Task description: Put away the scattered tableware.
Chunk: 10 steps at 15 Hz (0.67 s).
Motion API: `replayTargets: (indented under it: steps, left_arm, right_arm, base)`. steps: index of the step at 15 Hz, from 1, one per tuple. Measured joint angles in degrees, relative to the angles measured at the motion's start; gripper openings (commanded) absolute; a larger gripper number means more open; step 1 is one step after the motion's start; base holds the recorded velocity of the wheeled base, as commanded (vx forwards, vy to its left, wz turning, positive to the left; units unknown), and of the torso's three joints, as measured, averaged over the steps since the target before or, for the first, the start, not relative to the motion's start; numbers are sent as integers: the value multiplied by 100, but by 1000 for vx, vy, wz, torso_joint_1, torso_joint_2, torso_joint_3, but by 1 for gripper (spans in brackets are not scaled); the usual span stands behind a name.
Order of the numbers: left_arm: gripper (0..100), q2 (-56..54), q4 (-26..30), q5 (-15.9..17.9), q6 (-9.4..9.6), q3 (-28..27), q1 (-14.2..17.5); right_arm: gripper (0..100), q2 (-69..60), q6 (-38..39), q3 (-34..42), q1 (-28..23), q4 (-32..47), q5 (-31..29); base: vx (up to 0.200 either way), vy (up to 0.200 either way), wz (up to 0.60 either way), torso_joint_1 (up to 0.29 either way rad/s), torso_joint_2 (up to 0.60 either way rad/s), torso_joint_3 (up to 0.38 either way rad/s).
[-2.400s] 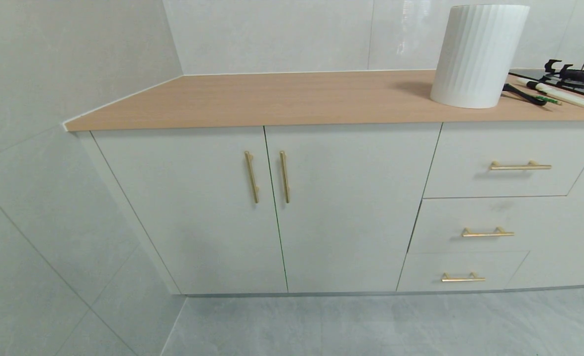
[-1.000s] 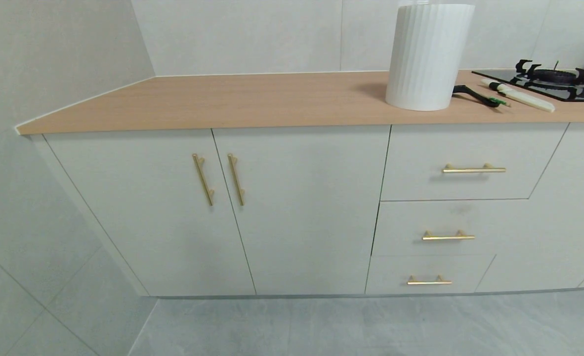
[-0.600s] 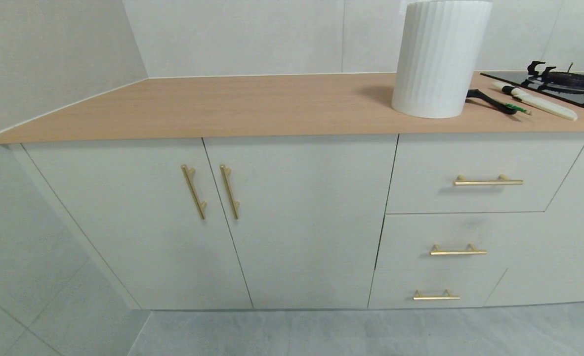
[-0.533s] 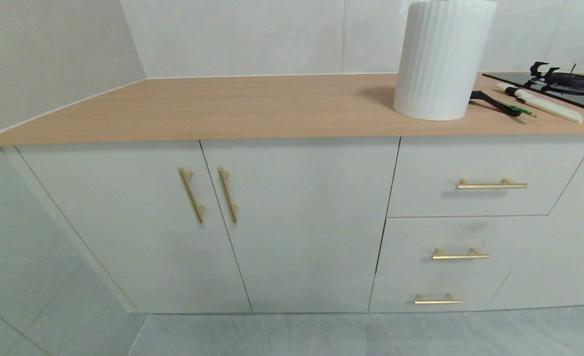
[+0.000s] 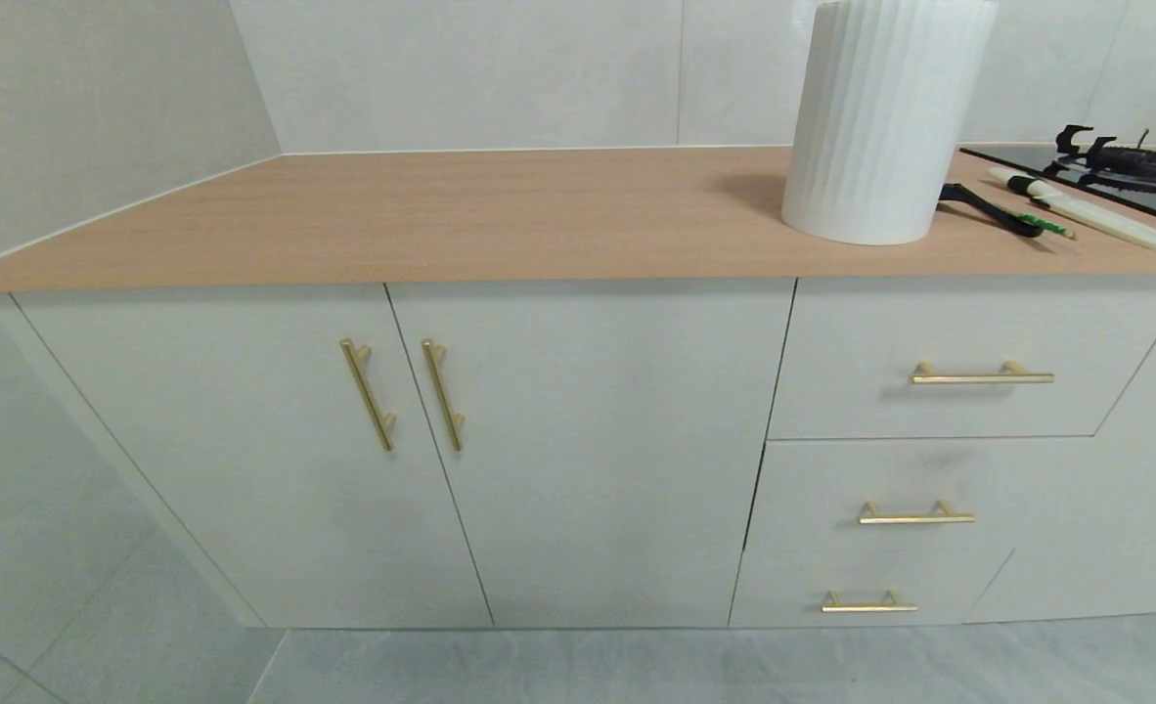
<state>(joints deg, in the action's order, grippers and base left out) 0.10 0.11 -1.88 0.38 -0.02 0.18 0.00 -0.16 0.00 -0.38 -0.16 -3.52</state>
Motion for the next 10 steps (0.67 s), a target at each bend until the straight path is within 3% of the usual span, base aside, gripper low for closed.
replayTargets:
  steps: [10]
  left_arm:
    - [100, 0, -1, -1, -20, 2, 9]
  right_arm:
    - [100, 0, -39, 0, 20, 0, 9]
  base:
    - [0, 0, 0, 0, 0, 0]
